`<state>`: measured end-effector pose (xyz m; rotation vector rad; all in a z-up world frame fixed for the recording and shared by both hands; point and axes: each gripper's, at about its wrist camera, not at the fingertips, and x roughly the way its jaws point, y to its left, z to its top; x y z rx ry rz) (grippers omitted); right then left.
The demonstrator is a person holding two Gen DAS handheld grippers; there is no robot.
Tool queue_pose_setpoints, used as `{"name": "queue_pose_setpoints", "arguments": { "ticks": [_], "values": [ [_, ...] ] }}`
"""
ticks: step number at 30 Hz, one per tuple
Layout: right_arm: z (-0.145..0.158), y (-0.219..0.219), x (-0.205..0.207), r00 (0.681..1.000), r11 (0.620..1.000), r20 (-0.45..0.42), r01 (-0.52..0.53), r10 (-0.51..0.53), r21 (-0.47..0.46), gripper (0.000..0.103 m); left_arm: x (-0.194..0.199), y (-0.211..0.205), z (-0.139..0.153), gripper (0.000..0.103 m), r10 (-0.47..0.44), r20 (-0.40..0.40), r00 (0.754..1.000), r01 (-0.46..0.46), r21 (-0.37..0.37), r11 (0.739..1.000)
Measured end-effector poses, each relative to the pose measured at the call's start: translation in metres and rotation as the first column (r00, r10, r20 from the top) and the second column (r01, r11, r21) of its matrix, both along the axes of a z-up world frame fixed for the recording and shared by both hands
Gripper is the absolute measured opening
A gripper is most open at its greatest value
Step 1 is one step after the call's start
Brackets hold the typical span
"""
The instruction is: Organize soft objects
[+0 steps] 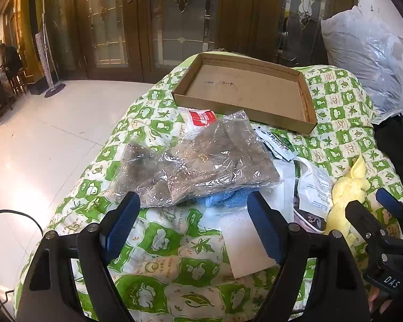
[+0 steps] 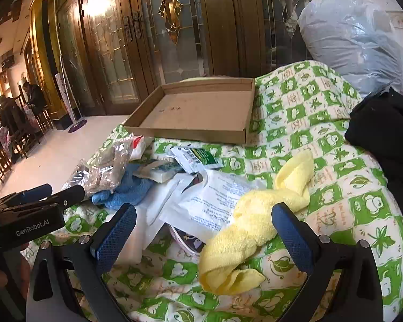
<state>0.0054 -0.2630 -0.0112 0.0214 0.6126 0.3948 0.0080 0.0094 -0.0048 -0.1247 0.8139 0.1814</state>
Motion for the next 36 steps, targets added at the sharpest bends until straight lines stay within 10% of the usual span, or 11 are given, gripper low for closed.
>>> {"name": "queue_pose_setpoints", "arguments": {
  "ticks": [36],
  "values": [
    [0.001, 0.012, 0.045, 0.991, 0.992, -0.082, -0.108, 0.103, -0.059, 0.102, 0.009, -0.003, 0.002, 0.082, -0.043, -0.039, 0.998, 0.041, -0.046, 0.998]
  ]
}}
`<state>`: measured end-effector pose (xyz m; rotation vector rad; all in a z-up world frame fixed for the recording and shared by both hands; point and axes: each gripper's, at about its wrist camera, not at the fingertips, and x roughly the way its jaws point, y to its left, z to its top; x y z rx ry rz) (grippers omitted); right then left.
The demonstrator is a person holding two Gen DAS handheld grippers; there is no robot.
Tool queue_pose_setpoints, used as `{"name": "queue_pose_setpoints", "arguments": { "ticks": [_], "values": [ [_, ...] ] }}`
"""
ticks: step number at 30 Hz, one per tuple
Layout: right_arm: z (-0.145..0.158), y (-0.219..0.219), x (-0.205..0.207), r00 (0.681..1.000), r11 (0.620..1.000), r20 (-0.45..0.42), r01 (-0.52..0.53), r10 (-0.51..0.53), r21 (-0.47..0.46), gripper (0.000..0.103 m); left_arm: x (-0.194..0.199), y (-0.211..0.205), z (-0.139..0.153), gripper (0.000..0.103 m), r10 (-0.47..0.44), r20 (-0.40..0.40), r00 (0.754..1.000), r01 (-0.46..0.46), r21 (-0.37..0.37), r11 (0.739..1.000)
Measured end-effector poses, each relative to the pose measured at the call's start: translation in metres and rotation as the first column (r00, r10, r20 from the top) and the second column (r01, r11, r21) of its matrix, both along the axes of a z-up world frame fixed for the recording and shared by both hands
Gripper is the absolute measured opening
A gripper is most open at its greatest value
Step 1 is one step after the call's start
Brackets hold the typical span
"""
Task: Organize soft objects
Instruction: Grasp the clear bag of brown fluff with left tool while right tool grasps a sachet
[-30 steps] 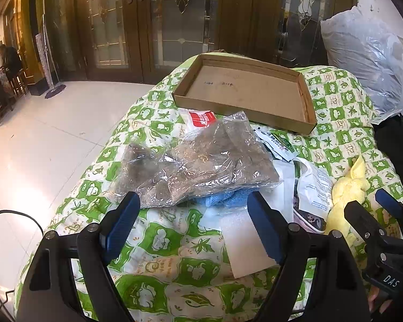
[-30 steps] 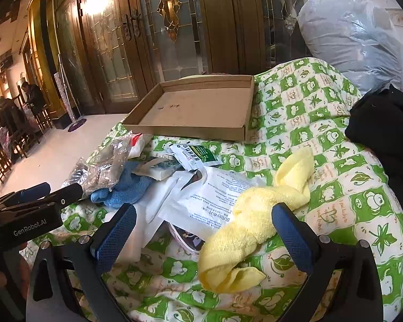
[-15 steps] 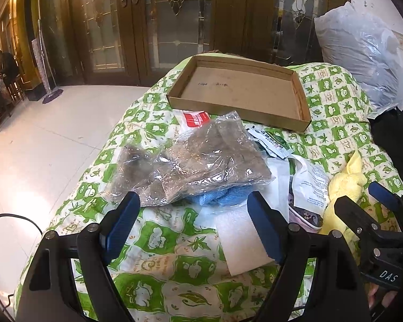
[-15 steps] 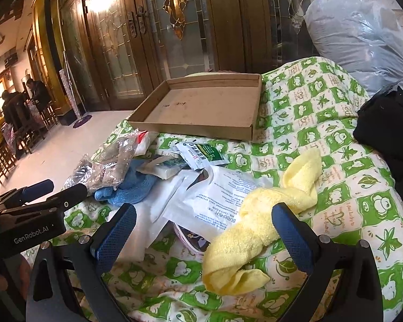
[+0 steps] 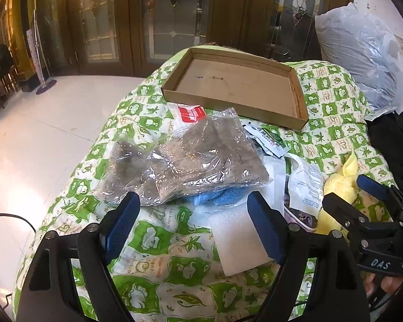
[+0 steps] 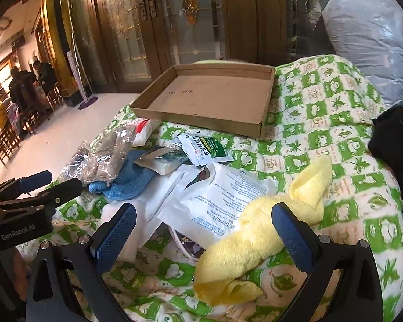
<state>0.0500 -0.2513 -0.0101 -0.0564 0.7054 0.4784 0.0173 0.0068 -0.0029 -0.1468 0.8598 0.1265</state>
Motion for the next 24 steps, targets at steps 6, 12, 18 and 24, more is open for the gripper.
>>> {"name": "queue_pose_setpoints", "arguments": {
  "ticks": [6, 12, 18, 24],
  "values": [
    [0.005, 0.005, 0.033, 0.998, 0.999, -0.051, -0.049, 0.048, -0.019, 0.101, 0.021, -0.003, 0.006, 0.082, -0.040, -0.024, 0.999, 0.040, 0.004, 0.999],
    [0.007, 0.017, 0.067, 0.995, 0.996, -0.075, -0.068, 0.063, -0.062, 0.101, 0.047, -0.009, 0.011, 0.082, -0.078, -0.033, 0.996, 0.078, 0.009, 0.997],
    [0.001, 0.042, 0.115, 0.985, 0.993, -0.144, -0.102, 0.093, -0.056, 0.101, 0.070, -0.011, -0.005, 0.082, -0.082, -0.086, 0.993, 0.083, 0.013, 0.996],
    [-0.017, 0.056, 0.154, 0.978, 0.995, -0.188, -0.096, 0.090, -0.028, 0.101, 0.084, -0.008, -0.028, 0.082, -0.070, -0.139, 0.988, 0.075, 0.030, 0.997]
  ]
}}
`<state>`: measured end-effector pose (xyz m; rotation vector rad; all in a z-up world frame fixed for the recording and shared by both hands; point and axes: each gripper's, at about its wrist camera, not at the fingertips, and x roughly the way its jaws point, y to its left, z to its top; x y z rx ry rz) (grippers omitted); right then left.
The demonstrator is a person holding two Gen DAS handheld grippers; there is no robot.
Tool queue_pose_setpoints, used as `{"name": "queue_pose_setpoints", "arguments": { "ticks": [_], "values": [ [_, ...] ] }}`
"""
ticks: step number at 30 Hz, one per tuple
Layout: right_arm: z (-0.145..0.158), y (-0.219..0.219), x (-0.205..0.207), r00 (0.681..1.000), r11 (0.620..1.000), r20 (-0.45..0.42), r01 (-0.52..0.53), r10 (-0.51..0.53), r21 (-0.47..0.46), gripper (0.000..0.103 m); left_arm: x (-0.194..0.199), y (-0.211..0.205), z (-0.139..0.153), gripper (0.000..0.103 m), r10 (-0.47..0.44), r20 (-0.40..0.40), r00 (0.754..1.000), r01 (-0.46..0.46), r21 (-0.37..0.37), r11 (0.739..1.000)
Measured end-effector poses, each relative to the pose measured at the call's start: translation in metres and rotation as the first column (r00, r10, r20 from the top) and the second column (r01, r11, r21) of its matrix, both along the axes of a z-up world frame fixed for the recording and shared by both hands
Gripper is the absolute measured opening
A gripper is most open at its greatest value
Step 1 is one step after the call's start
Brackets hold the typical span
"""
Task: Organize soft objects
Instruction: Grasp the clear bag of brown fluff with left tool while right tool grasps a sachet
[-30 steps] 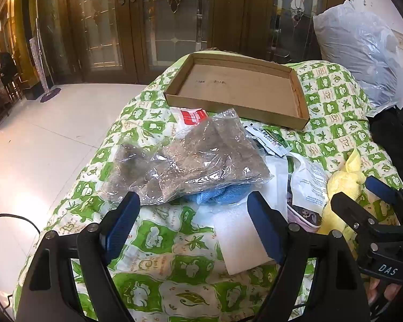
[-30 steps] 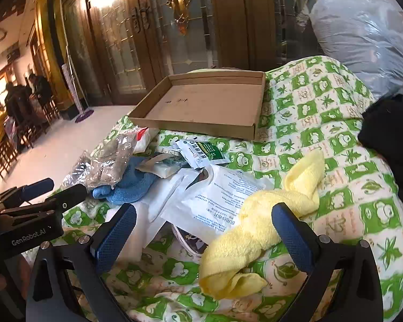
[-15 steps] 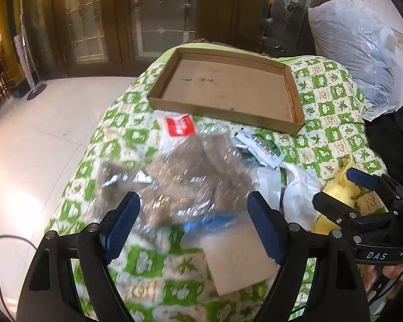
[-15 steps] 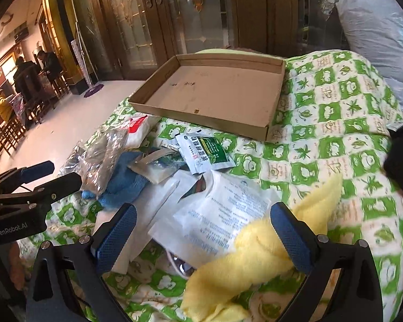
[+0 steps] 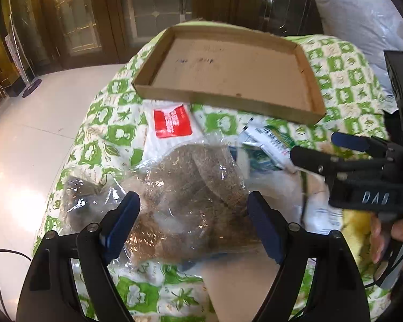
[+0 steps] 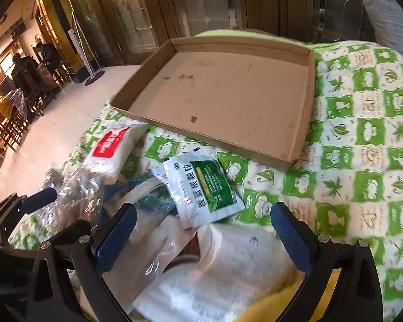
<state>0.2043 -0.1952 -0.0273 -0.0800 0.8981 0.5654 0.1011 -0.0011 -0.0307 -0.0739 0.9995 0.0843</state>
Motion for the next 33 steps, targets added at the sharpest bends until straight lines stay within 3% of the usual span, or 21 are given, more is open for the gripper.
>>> {"name": "queue_pose_setpoints", "arguments": {
  "ticks": [6, 14, 19, 22, 25, 26, 33],
  "values": [
    [-0.025, 0.011, 0.030, 0.995, 1.000, -0.092, -0.029, 0.029, 0.011, 0.097, -0.003, 0.013, -0.006, 0.082, 0.046, 0.001, 0.999, -0.046, -0.036, 0.998],
    [-0.048, 0.030, 0.057, 0.985, 0.999, -0.166, -0.045, 0.045, 0.003, 0.082, -0.002, 0.022, -0.015, 0.081, 0.064, -0.030, 0.997, -0.067, -0.093, 0.993],
    [-0.052, 0.027, 0.061, 0.984, 0.999, -0.176, -0.033, 0.038, 0.030, 0.077, 0.000, 0.026, -0.021, 0.061, 0.058, -0.049, 0.997, -0.064, -0.143, 0.988],
    [-0.048, 0.026, 0.056, 0.987, 0.999, -0.152, -0.042, 0.046, 0.034, 0.069, -0.002, 0.026, -0.018, 0.049, 0.049, -0.037, 0.998, -0.054, -0.149, 0.987],
    [-0.044, 0.023, 0.048, 0.987, 0.996, -0.144, -0.063, 0.071, 0.060, 0.051, -0.008, 0.028, -0.010, 0.029, 0.053, -0.003, 0.999, -0.053, -0.152, 0.987],
    [-0.043, 0.023, 0.046, 0.988, 0.996, -0.139, -0.063, 0.070, 0.058, 0.049, -0.010, 0.028, -0.007, 0.024, 0.056, 0.009, 0.998, -0.054, -0.154, 0.987],
    [-0.037, 0.008, 0.030, 0.989, 0.996, -0.139, -0.043, 0.055, 0.083, 0.048, -0.028, 0.024, 0.012, 0.023, 0.055, 0.071, 0.996, -0.045, -0.131, 0.990]
  ]
}}
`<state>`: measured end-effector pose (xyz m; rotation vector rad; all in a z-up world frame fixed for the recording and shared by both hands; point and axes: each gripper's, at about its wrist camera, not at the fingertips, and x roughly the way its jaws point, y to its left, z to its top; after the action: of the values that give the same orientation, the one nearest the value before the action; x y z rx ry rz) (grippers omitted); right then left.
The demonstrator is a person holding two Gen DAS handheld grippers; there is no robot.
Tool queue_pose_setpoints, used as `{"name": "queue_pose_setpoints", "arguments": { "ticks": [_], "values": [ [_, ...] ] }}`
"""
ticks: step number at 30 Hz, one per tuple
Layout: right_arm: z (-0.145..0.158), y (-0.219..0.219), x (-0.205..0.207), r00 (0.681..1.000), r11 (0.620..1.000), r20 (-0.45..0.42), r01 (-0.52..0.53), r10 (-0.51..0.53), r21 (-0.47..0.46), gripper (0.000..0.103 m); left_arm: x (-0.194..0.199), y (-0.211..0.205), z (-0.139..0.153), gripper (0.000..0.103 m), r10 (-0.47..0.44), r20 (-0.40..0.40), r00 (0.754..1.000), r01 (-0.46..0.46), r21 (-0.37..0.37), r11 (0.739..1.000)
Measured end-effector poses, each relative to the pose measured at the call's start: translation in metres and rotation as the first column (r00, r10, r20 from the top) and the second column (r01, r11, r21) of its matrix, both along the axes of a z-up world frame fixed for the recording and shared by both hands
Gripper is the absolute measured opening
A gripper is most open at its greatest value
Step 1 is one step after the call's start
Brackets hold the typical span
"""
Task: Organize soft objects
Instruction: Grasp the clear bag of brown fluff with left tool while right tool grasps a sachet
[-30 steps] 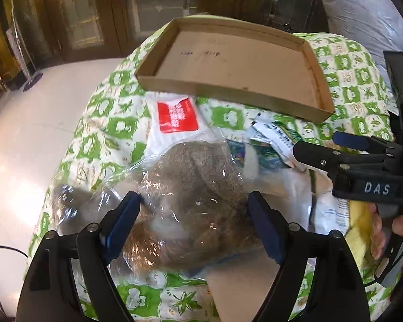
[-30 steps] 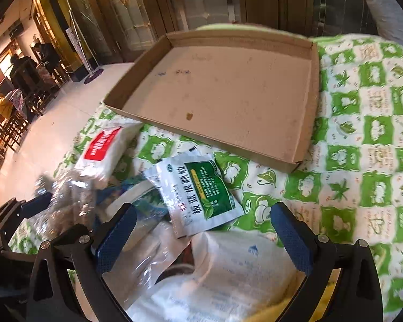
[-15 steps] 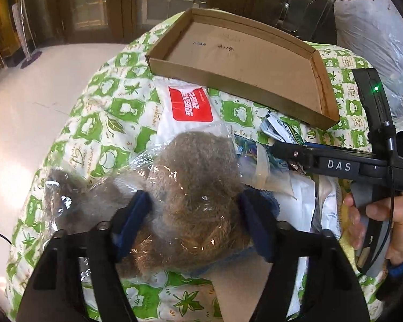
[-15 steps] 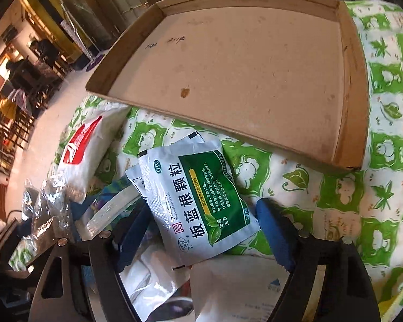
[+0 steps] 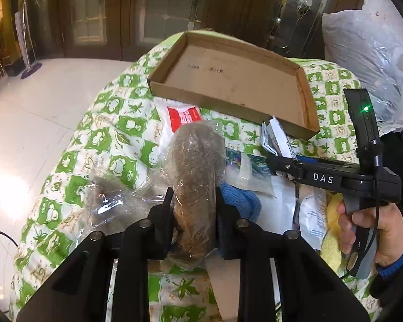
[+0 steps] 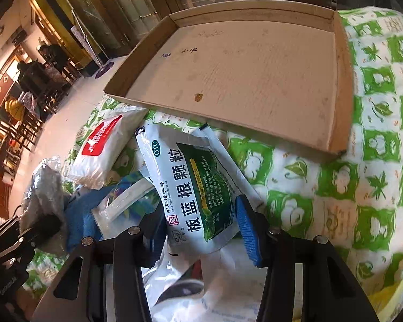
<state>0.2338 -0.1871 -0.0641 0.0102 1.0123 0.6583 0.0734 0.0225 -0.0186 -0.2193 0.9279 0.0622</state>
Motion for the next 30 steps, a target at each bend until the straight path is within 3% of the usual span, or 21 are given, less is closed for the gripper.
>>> {"name": "queue_pose_setpoints", "arguments": {
  "ticks": [3, 4, 7, 13, 15, 16, 17, 23, 26, 30],
  "values": [
    [0.003, -0.009, -0.005, 1.000, 0.999, -0.030, 0.005, -0.004, 0.036, 0.050, -0.003, -0.002, 0.004, 0.023, 0.001, 0.013, 1.000, -0.002, 0.012, 1.000],
    [0.003, -0.014, -0.007, 0.999, 0.999, -0.049, 0.006, -0.004, 0.053, 0.056, -0.004, -0.003, 0.004, 0.023, 0.000, 0.013, 1.000, 0.000, 0.020, 1.000],
    [0.006, -0.024, -0.014, 0.999, 0.998, -0.036, 0.015, -0.013, 0.056, 0.057, -0.005, -0.003, 0.003, 0.023, -0.001, 0.011, 1.000, 0.000, 0.023, 1.000],
    [0.013, -0.032, -0.024, 0.999, 0.997, -0.011, 0.042, -0.042, 0.065, 0.047, -0.007, -0.006, 0.001, 0.023, -0.010, 0.016, 1.000, 0.009, 0.028, 1.000],
    [0.015, -0.036, -0.027, 0.999, 0.997, -0.001, 0.052, -0.052, 0.064, 0.037, -0.007, -0.008, -0.002, 0.023, -0.015, 0.010, 1.000, 0.015, 0.031, 0.999],
    [0.016, -0.038, -0.029, 0.998, 0.996, 0.008, 0.056, -0.057, 0.064, 0.023, -0.007, -0.008, -0.003, 0.023, -0.016, 0.008, 1.000, 0.016, 0.032, 0.999],
    [0.017, -0.042, -0.032, 0.998, 0.996, 0.013, 0.059, -0.060, 0.065, 0.019, -0.007, -0.009, -0.004, 0.023, -0.018, 0.005, 1.000, 0.018, 0.033, 0.999],
    [0.022, -0.056, -0.038, 0.996, 0.994, 0.032, 0.086, -0.088, 0.060, 0.016, -0.006, -0.009, -0.007, 0.023, -0.026, -0.003, 1.000, 0.026, 0.028, 0.999],
    [0.021, -0.057, -0.036, 0.995, 0.994, 0.029, 0.092, -0.094, 0.064, 0.010, -0.006, -0.009, -0.007, 0.023, -0.025, -0.003, 1.000, 0.025, 0.024, 0.999],
    [0.019, -0.061, -0.032, 0.995, 0.990, 0.010, 0.094, -0.096, 0.102, 0.011, -0.006, -0.008, -0.008, 0.023, -0.024, -0.004, 1.000, 0.025, 0.020, 1.000]
  ]
}}
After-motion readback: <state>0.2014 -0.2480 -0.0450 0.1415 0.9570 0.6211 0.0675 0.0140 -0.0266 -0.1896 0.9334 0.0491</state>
